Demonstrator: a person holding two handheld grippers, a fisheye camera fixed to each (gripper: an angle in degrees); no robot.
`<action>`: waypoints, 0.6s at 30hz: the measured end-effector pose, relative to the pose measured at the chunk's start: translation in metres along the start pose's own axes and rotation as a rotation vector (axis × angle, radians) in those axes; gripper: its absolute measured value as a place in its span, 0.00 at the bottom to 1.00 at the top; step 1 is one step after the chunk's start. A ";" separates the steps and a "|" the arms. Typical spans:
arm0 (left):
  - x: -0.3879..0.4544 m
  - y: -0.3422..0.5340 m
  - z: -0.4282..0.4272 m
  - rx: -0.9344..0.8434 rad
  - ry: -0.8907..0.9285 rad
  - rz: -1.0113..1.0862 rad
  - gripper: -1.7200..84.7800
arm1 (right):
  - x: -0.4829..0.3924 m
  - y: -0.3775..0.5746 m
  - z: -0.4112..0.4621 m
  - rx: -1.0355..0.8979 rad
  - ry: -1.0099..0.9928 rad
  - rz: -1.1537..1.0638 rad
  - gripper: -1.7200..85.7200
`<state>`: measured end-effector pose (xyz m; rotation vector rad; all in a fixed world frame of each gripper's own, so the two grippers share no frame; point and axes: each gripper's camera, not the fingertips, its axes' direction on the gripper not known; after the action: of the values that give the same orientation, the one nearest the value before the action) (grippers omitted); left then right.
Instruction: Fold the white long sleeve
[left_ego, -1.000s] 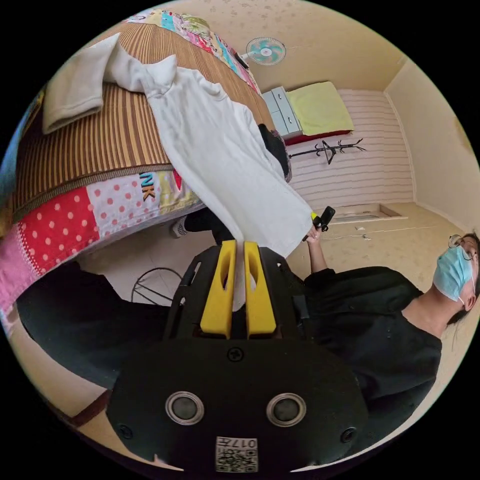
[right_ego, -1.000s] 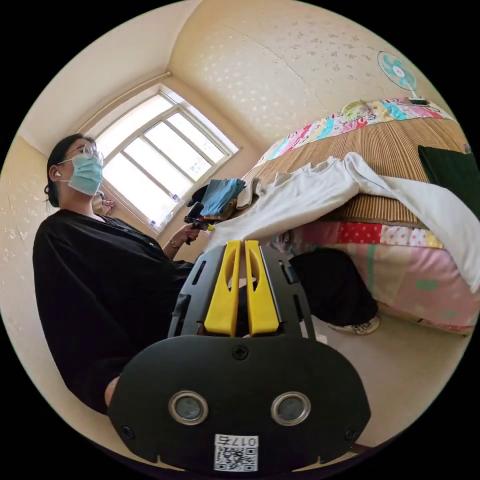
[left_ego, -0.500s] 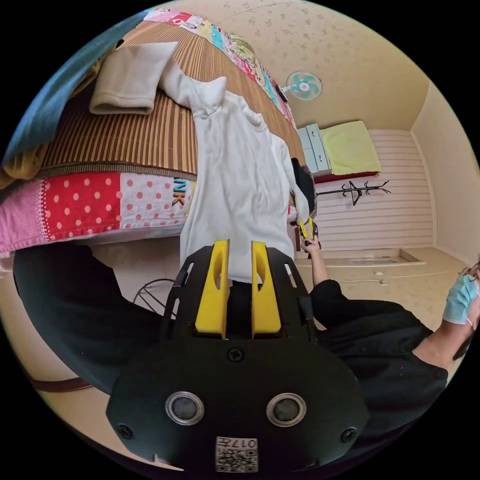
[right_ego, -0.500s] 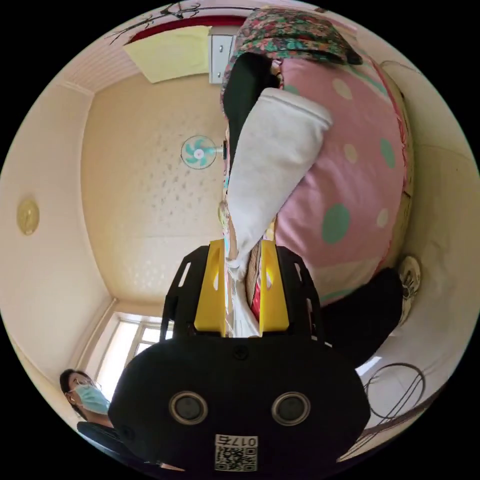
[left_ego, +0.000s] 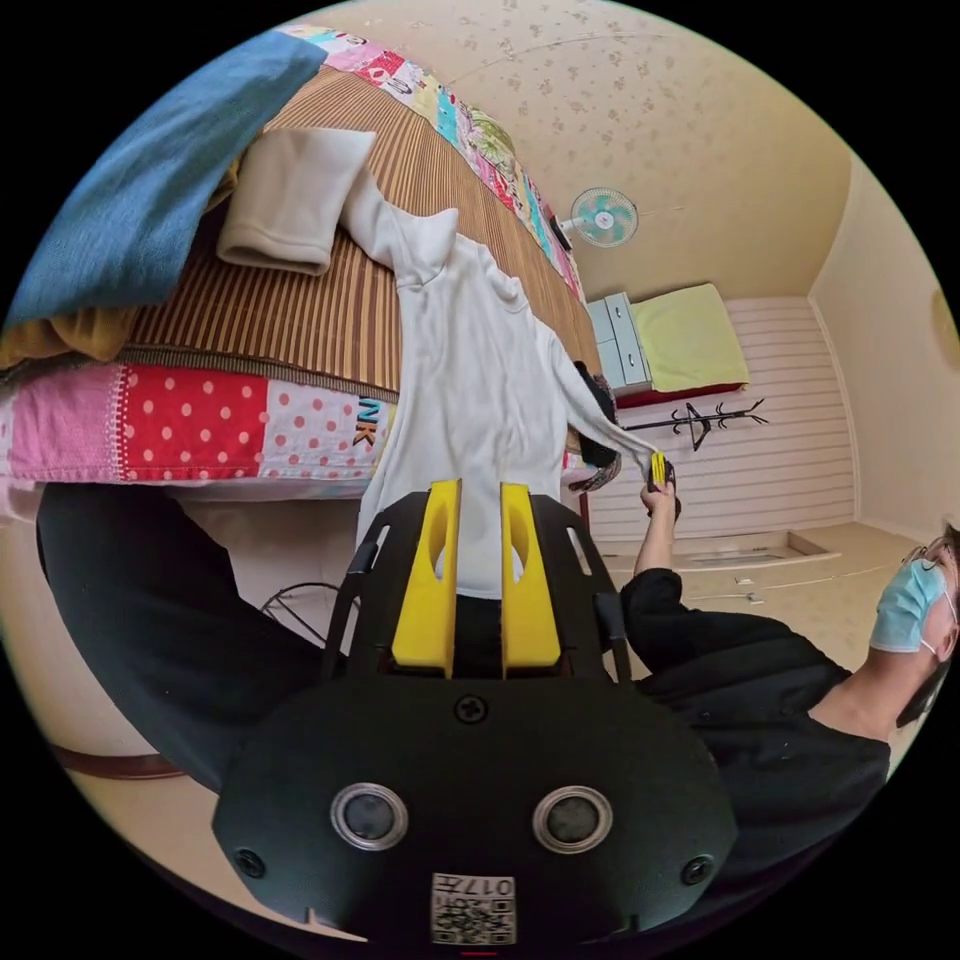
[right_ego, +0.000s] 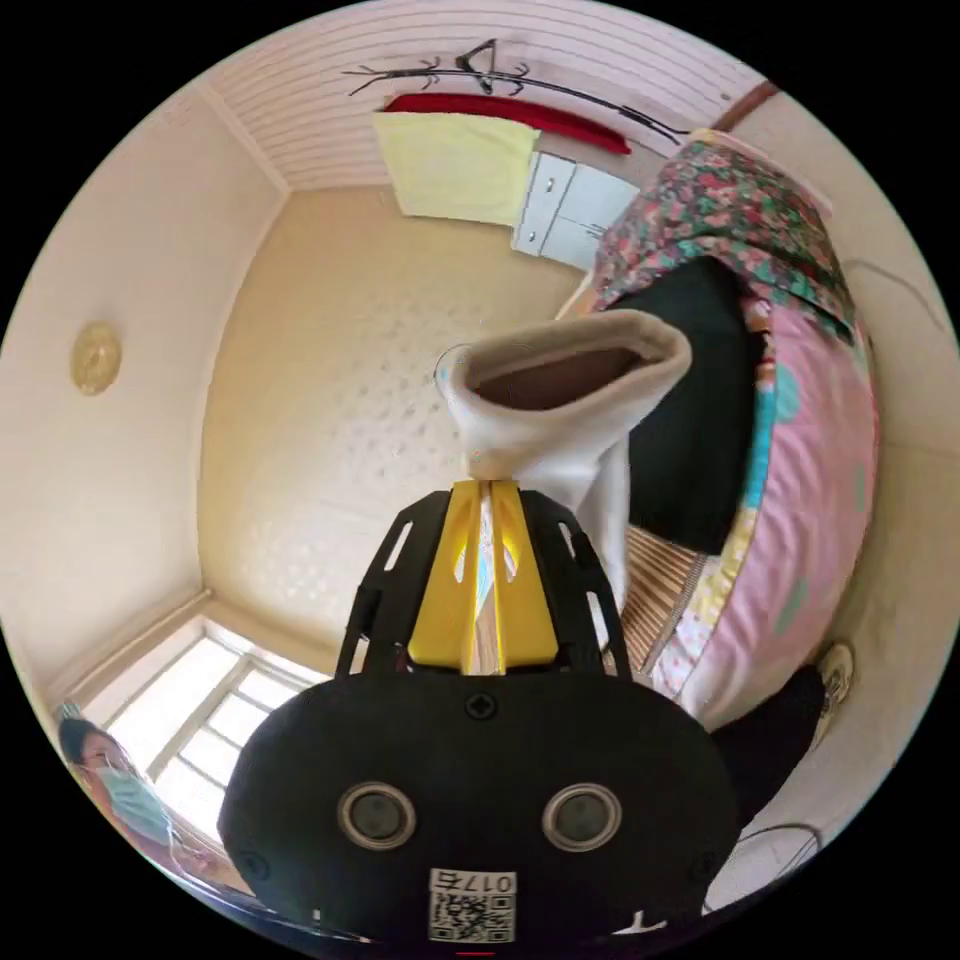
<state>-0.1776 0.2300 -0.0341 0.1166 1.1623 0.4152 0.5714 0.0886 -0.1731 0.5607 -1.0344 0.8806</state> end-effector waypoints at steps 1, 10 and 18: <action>0.000 0.003 -0.003 0.011 -0.007 0.000 0.10 | -0.044 0.017 0.008 -0.043 -0.020 -0.117 0.04; -0.001 0.017 0.021 -0.040 0.019 0.005 0.10 | -0.183 0.237 0.142 -0.561 -0.050 -0.833 0.03; -0.001 0.042 0.007 0.010 0.025 0.024 0.10 | -0.129 0.413 0.147 -0.839 0.030 -0.930 0.10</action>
<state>-0.1820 0.2690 -0.0175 0.1342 1.1890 0.4330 0.1229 0.1567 -0.2274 0.2408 -0.8708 -0.3723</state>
